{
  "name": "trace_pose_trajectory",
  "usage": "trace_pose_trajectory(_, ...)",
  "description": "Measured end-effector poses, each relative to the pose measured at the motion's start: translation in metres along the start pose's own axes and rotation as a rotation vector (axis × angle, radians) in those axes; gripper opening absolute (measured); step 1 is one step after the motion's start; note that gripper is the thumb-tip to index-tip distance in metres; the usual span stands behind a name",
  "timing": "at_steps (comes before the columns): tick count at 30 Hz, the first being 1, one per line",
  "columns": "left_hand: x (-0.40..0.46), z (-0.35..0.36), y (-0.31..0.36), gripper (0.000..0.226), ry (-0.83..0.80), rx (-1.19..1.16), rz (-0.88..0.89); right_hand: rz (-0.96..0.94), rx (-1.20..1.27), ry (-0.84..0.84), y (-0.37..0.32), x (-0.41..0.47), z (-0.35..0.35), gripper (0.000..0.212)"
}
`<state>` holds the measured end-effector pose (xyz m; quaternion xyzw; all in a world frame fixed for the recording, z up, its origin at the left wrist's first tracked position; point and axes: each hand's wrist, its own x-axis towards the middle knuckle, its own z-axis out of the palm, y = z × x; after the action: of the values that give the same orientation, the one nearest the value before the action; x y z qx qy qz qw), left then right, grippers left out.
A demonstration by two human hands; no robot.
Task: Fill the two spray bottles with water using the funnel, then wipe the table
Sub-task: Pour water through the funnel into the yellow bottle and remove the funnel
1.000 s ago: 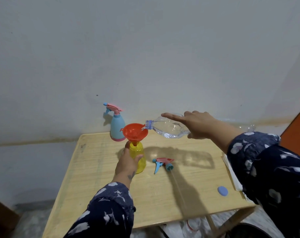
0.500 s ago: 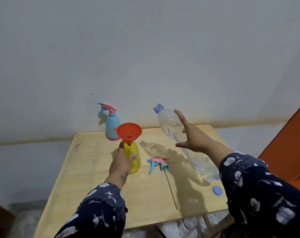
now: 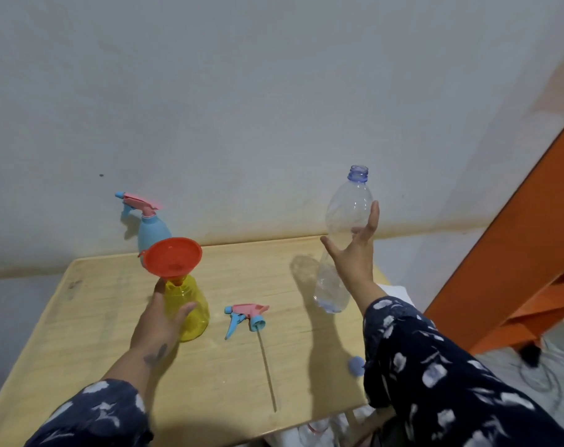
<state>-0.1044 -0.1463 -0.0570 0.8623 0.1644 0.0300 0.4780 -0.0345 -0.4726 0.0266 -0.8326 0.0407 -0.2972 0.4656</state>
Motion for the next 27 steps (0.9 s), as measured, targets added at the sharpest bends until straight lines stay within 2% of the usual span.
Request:
trace_pose_trajectory(5,-0.004,0.000,0.003,0.063,0.015,-0.007,0.003,0.039,0.018,0.055,0.004,-0.001,0.005,0.111)
trace_pose_trajectory(11,-0.005,-0.002,0.004,0.067,-0.005,-0.011,0.023,0.021,-0.052,0.047,0.000,-0.004,-0.004,0.116)
trace_pose_trajectory(14,-0.004,-0.003,0.005,0.063,-0.023,0.012,-0.009,0.026,-0.109,0.031,-0.006,-0.007,-0.010,0.118)
trace_pose_trajectory(18,-0.004,-0.006,0.007,0.067,-0.039,0.060,0.033,0.082,-0.238,0.045,-0.021,-0.017,-0.014,0.121)
trace_pose_trajectory(20,-0.005,-0.007,0.010,0.066,-0.053,0.065,0.040,0.151,-0.296,0.048,-0.030,-0.026,-0.013,0.117)
trace_pose_trajectory(24,-0.004,-0.011,0.011,0.076,-0.061,0.075,0.051,0.262,-0.467,-0.002,-0.049,-0.058,0.004,0.101)
trace_pose_trajectory(27,-0.002,-0.014,0.006,0.077,-0.081,0.091,0.069,0.237,-0.580,-0.039,-0.065,-0.090,0.025,0.092)
